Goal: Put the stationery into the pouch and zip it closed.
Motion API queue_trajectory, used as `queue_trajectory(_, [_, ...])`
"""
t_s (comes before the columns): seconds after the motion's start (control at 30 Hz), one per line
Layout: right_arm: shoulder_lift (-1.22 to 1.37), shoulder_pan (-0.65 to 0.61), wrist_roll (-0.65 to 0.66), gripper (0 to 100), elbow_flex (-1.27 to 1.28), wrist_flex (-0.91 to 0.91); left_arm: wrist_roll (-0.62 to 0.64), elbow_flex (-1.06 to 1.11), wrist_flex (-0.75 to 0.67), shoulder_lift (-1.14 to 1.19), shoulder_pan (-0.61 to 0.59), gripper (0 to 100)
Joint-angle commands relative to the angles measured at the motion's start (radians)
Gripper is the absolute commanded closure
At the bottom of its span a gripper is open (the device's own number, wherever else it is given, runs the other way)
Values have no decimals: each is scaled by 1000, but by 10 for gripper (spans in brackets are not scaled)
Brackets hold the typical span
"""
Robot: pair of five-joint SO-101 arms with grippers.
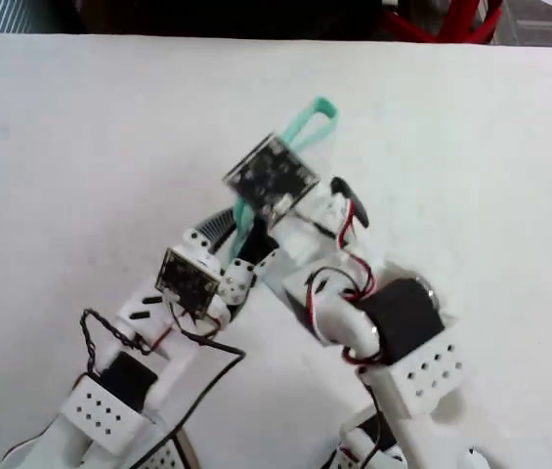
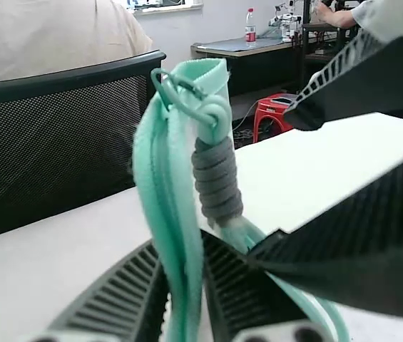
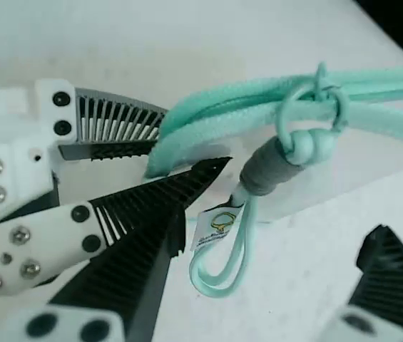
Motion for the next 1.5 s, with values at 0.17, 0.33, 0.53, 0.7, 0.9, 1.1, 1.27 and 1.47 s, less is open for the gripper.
queue_trajectory(0.17, [-45, 90, 6, 656, 123, -222, -9, 17, 3, 2, -13, 976])
queue_trajectory(0.33, [-79, 85, 5, 656, 109, -220, -9, 17, 3, 2, -7, 975])
queue_trajectory(0.53, [-56, 70, 3, 659, 112, -260, -9, 17, 3, 2, -7, 975])
queue_trajectory(0.7, [-10, 70, -107, 659, 112, -348, -9, 17, 3, 2, -7, 975])
queue_trajectory(0.9, [44, 54, -135, 659, 123, -377, -9, 18, 3, 2, -8, 975])
queue_trajectory(1.1, [74, 56, -135, 773, 187, -490, -9, 18, 3, 2, -5, 975])
queue_trajectory(1.27, [71, 77, -135, 981, 186, -509, -11, 18, 3, 2, -10, 975])
queue_trajectory(1.47, [50, 163, -135, 979, 176, -503, -11, 18, 3, 2, -12, 975])
